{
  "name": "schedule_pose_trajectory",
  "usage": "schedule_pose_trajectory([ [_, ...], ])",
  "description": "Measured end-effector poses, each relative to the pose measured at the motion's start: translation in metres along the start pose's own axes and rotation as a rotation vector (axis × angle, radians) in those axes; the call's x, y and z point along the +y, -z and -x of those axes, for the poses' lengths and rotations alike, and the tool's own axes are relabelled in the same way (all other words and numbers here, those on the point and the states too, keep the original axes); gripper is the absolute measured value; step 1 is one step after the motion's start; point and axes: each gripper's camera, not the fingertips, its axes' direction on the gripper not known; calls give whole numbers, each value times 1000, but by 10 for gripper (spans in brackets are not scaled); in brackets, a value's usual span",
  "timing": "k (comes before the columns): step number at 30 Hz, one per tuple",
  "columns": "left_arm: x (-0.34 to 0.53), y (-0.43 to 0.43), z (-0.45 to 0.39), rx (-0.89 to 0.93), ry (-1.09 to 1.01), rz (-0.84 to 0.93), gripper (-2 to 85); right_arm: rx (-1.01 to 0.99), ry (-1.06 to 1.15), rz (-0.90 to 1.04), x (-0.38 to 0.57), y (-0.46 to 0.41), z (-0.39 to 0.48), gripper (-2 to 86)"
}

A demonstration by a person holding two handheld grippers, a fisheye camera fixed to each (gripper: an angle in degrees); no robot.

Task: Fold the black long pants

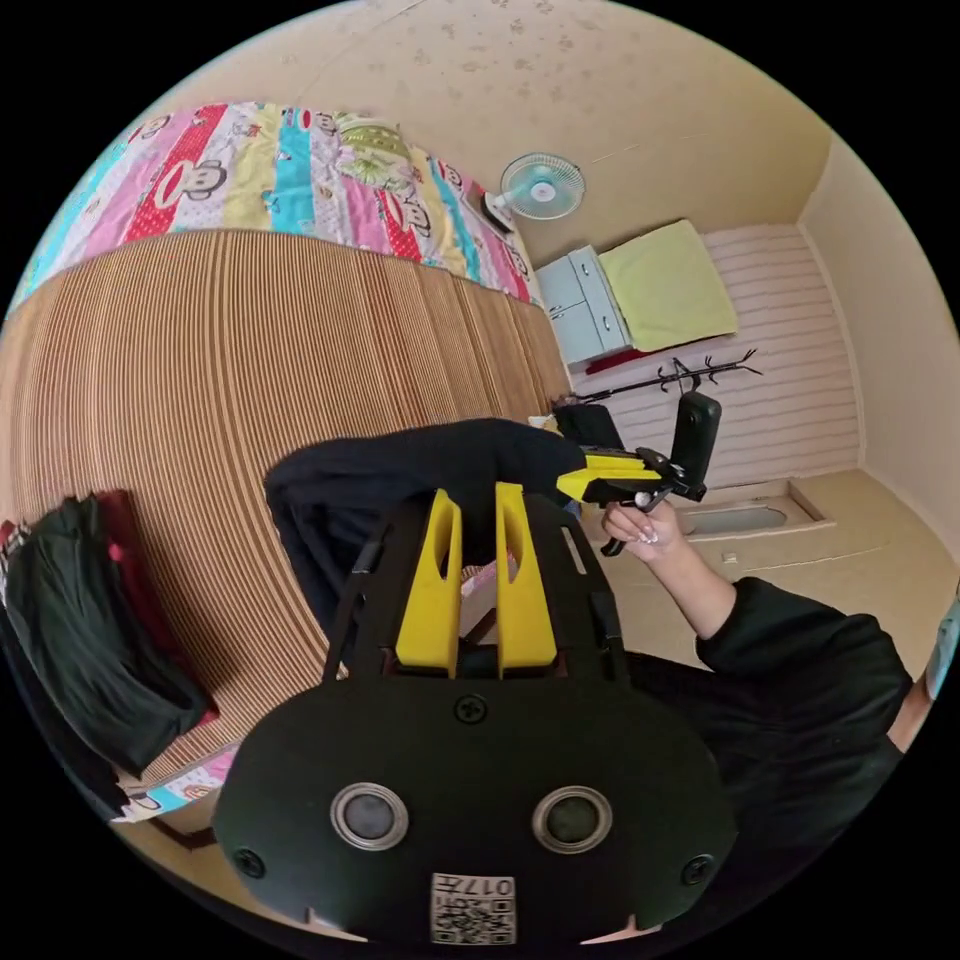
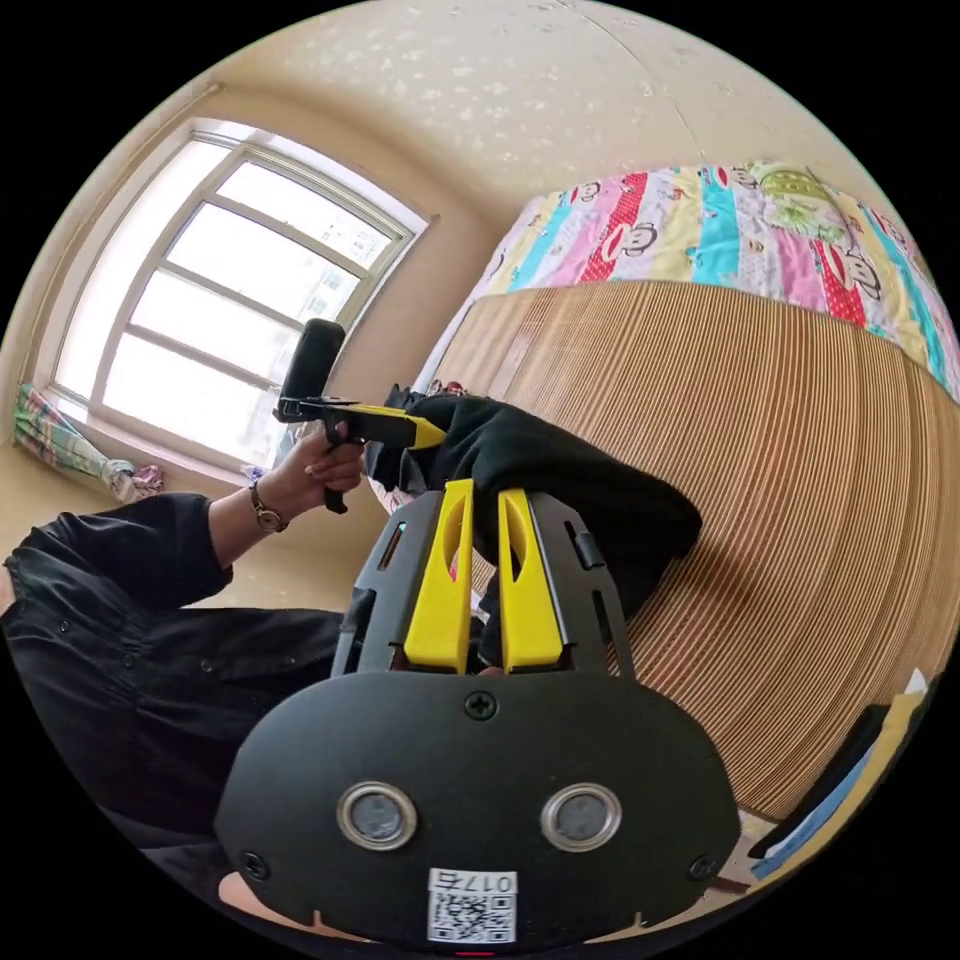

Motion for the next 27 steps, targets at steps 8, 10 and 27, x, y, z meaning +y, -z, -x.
schedule_pose_trajectory([
  [8,125,-117,101,40,320,291,65,-20,-380,361,110,-135,-49,40],
  [10,130,-140,131,114,394,386,89,47,-488,472,114,-160,-62,54],
  [27,-4,-23,201,-44,361,263,221,-36,-692,177,19,-80,-119,218],
])
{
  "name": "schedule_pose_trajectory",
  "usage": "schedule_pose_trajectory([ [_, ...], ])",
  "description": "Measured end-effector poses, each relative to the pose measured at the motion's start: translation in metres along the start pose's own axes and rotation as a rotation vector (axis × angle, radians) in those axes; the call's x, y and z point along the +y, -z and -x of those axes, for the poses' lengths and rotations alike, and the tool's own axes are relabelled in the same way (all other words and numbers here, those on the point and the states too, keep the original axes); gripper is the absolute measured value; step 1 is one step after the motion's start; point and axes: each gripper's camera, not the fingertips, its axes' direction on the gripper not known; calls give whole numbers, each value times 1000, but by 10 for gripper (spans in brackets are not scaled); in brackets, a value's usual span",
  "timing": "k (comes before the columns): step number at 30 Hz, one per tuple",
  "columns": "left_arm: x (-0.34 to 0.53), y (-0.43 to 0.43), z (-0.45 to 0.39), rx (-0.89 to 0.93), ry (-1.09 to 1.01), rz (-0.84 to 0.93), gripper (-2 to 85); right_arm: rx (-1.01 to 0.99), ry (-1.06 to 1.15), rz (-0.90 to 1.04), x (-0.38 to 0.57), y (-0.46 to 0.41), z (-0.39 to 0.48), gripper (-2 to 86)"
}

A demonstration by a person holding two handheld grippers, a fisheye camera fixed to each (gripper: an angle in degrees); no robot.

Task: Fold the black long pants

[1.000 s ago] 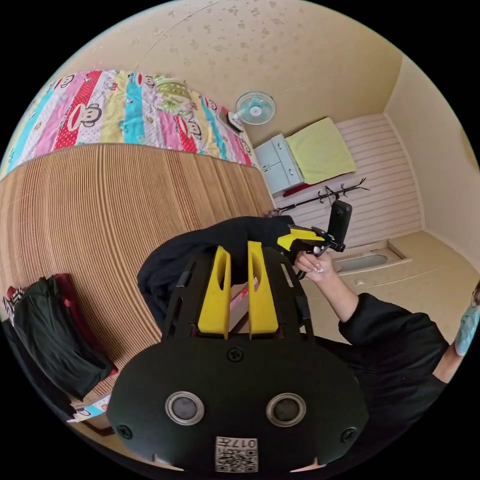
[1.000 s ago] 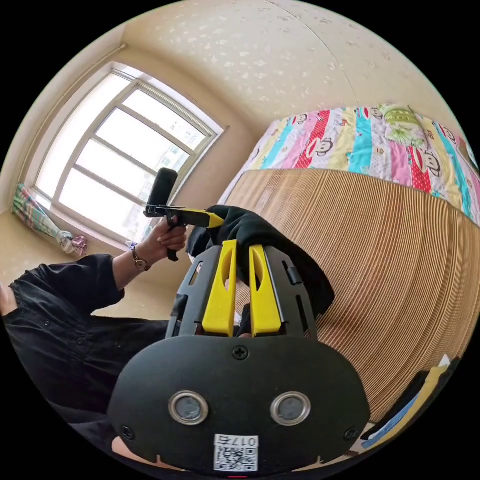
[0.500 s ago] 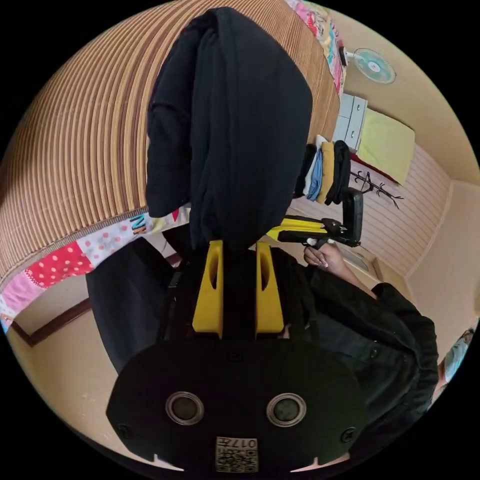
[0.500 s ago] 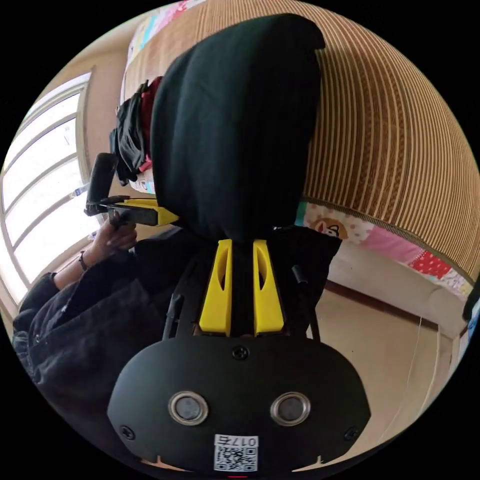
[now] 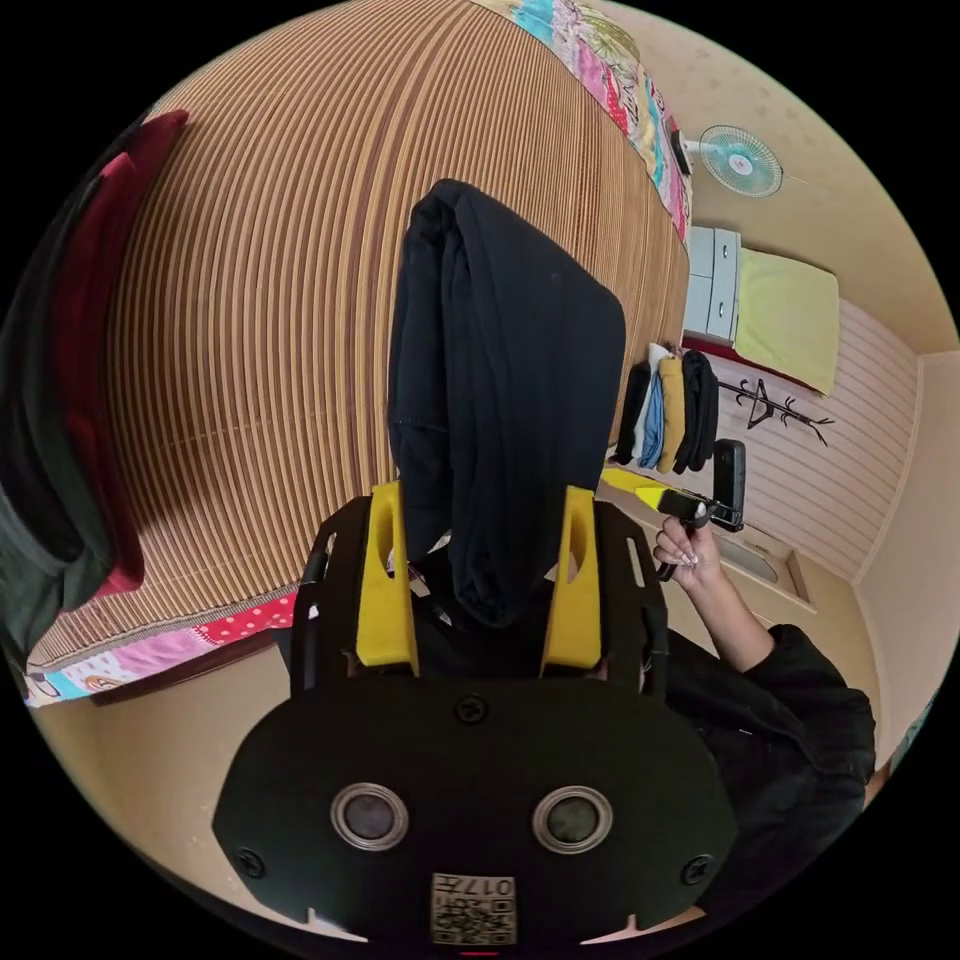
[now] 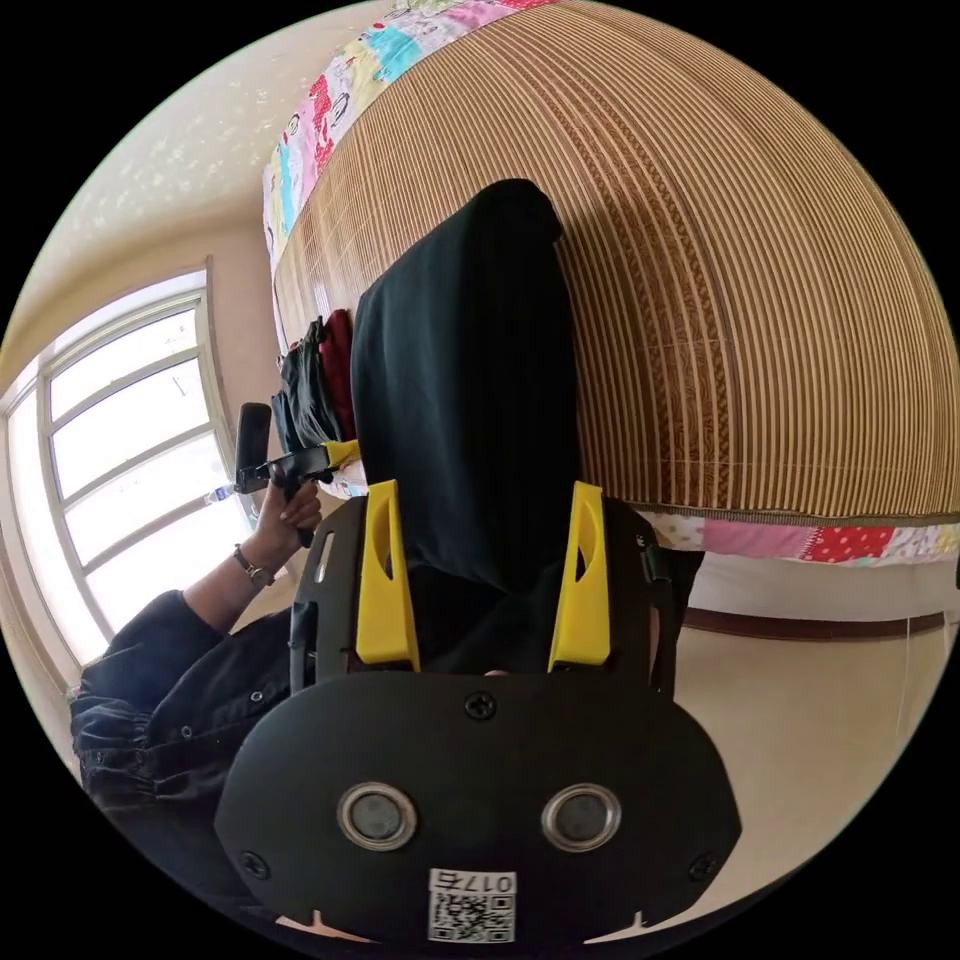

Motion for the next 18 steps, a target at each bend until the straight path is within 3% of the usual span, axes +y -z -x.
schedule_pose_trajectory([
  [7,-26,-14,30,-33,5,63,242,103,14,2,-15,-22,-1,217],
  [18,-44,7,90,34,5,68,203,-55,-20,-5,-41,-65,-24,213],
])
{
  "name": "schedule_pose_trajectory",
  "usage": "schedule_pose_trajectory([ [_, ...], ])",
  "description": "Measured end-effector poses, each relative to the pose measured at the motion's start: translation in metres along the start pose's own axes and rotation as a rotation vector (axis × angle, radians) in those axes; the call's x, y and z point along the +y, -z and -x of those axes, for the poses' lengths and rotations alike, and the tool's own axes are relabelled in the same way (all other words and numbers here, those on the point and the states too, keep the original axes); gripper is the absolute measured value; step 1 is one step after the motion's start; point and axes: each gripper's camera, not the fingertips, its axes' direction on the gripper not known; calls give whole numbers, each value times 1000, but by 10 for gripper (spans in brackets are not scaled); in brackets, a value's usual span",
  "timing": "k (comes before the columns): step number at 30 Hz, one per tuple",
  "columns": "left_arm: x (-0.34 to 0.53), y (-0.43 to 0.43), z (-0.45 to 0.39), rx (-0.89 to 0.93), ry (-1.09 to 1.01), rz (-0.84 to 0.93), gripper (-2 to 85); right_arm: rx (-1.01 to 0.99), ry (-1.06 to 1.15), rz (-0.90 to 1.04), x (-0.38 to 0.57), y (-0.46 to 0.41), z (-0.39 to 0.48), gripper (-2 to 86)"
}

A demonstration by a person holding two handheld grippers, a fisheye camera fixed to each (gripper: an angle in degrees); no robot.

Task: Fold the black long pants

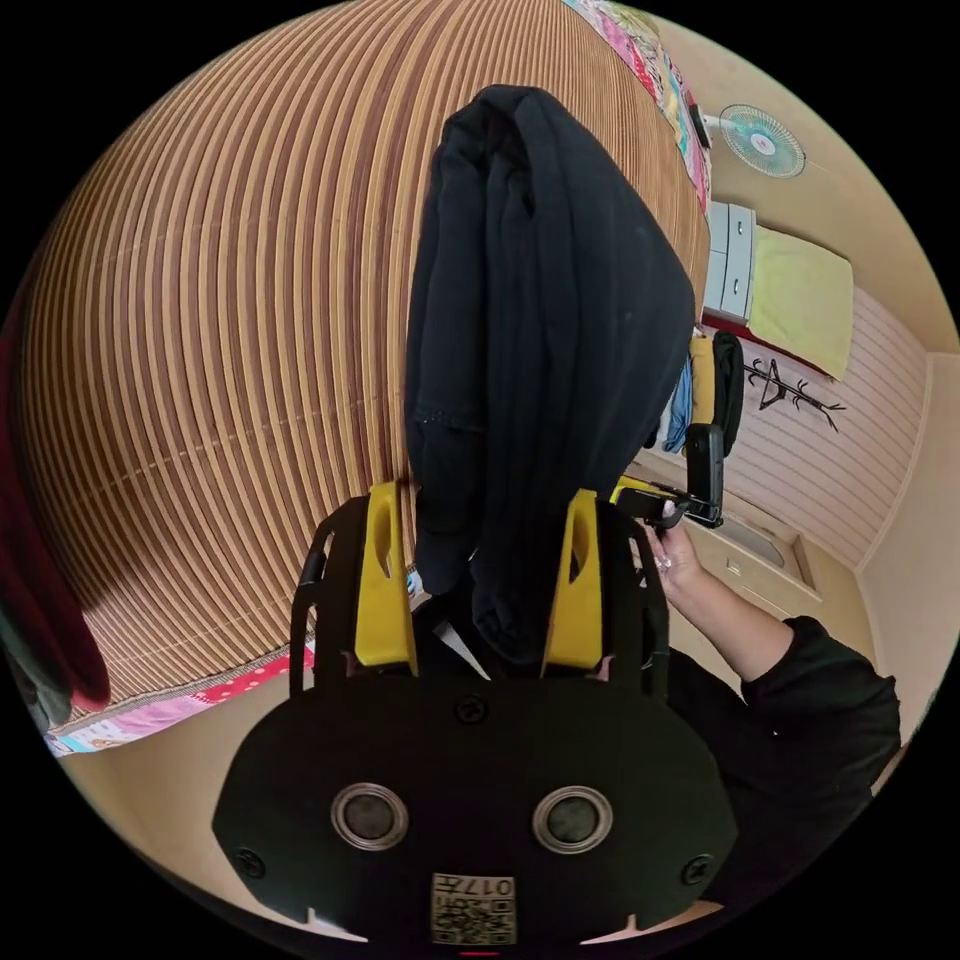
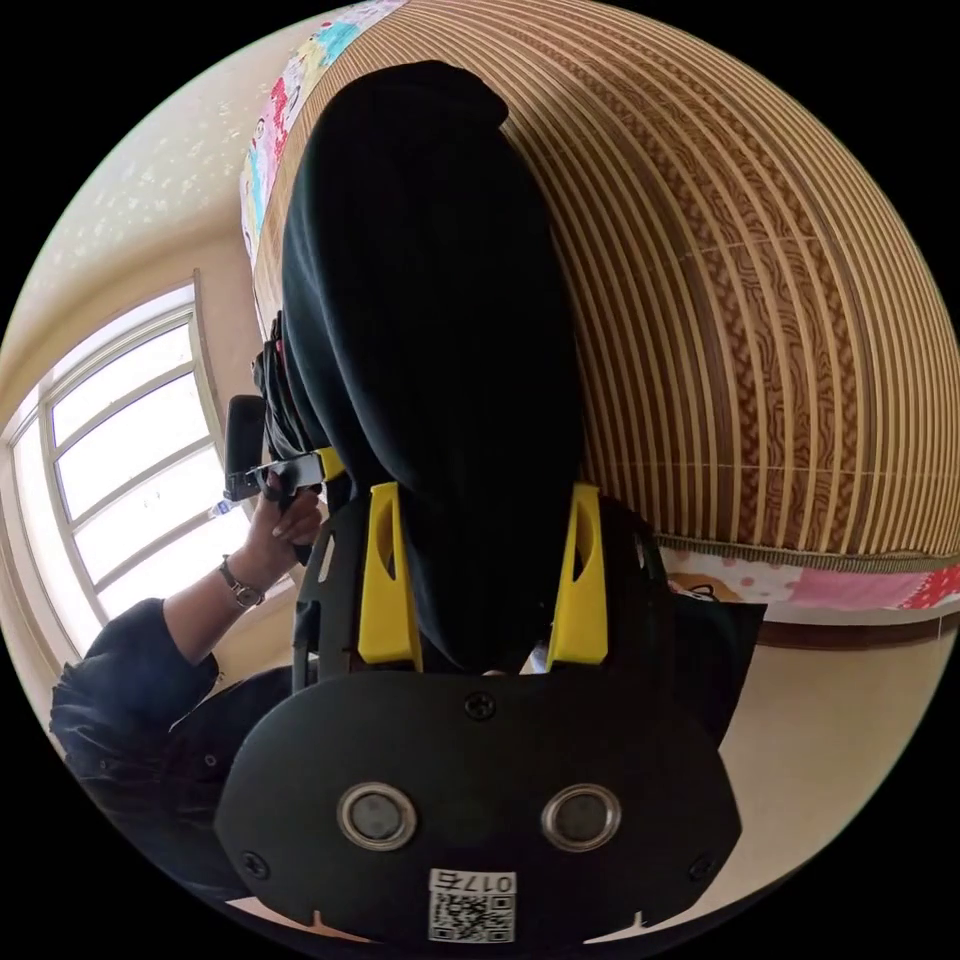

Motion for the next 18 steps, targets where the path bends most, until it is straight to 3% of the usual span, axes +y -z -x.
schedule_pose_trajectory([
  [3,-2,-5,32,259,97,26,141,-88,-36,-30,4,1,-8,195],
  [9,15,5,18,185,138,-53,126,-191,2,-38,14,29,-16,146],
  [15,19,-42,-4,278,207,-30,122,-127,56,-12,14,82,-32,133],
  [18,5,-78,-37,234,209,-45,119,-20,127,26,7,113,-42,130],
])
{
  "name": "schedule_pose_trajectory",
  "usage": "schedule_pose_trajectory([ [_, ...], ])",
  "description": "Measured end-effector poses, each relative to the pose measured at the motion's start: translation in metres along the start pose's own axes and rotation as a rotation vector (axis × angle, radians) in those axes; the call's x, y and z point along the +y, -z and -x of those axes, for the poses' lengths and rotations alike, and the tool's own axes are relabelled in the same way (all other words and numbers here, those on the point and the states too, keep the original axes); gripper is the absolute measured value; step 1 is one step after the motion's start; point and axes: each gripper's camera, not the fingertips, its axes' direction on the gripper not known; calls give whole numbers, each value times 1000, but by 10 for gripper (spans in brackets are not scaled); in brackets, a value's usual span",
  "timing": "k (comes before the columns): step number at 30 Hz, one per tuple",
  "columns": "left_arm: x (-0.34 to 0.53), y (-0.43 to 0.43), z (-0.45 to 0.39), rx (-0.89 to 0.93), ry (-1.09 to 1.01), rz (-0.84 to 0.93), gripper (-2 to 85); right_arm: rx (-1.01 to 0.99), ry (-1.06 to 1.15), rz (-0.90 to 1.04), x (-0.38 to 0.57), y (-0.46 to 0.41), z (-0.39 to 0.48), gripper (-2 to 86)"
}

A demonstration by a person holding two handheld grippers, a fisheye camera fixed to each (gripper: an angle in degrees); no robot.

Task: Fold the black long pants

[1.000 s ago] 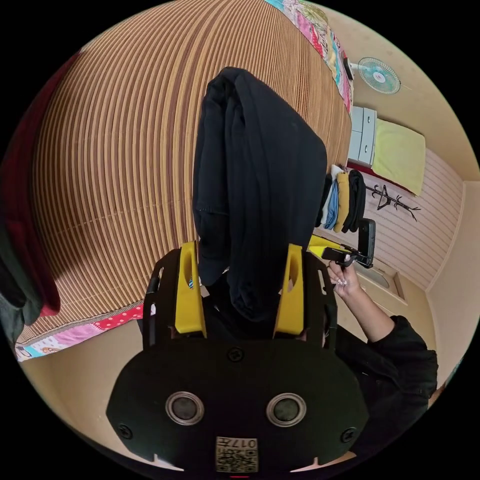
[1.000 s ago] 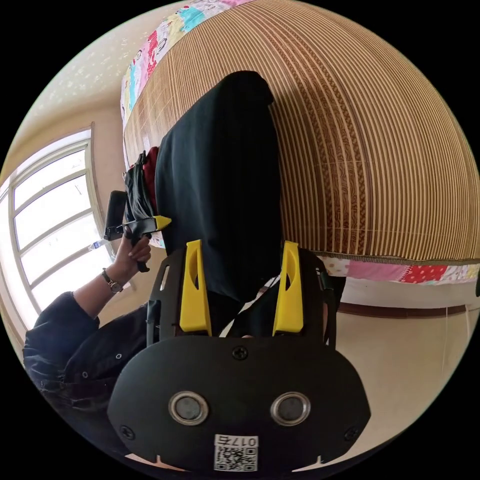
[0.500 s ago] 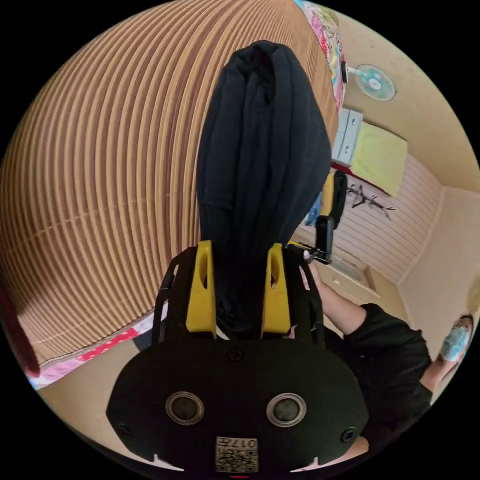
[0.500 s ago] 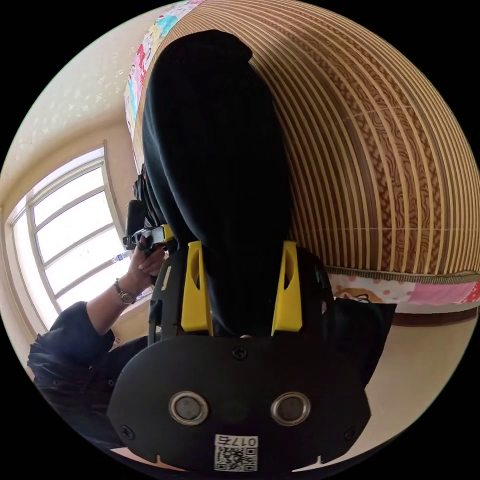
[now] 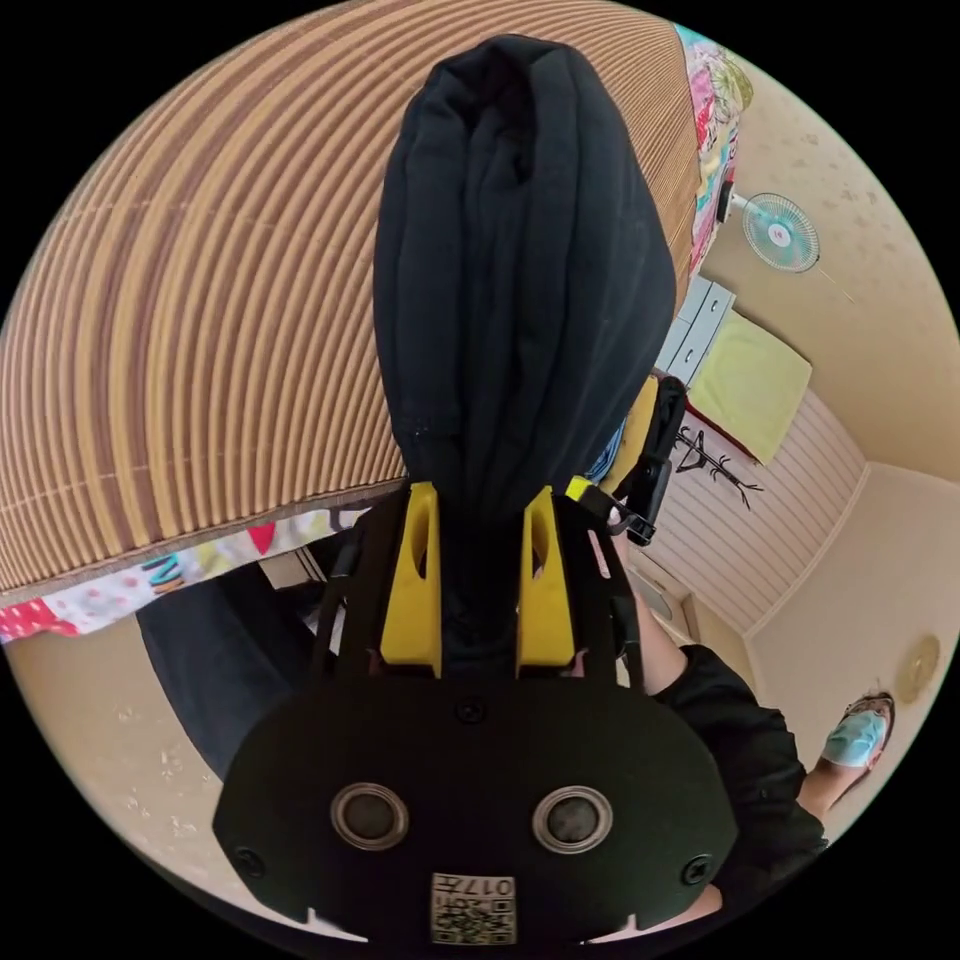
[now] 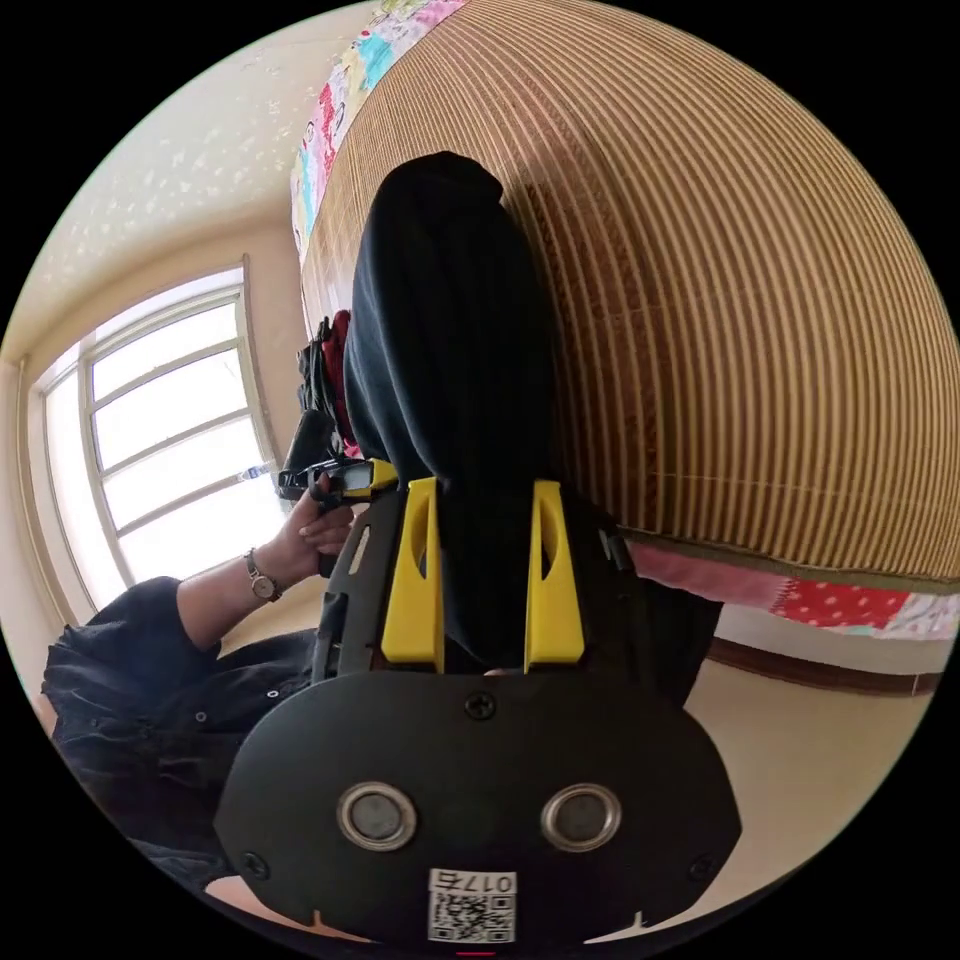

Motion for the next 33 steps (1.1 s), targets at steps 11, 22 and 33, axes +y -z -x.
schedule_pose_trajectory([
  [11,-65,-214,-138,5,-156,87,120,482,15,-124,30,151,-62,117],
  [22,-70,-334,-210,-120,-166,130,119,901,-36,-385,87,108,-28,63],
  [33,10,-176,-151,-383,33,-90,50,778,254,-460,24,61,116,8],
])
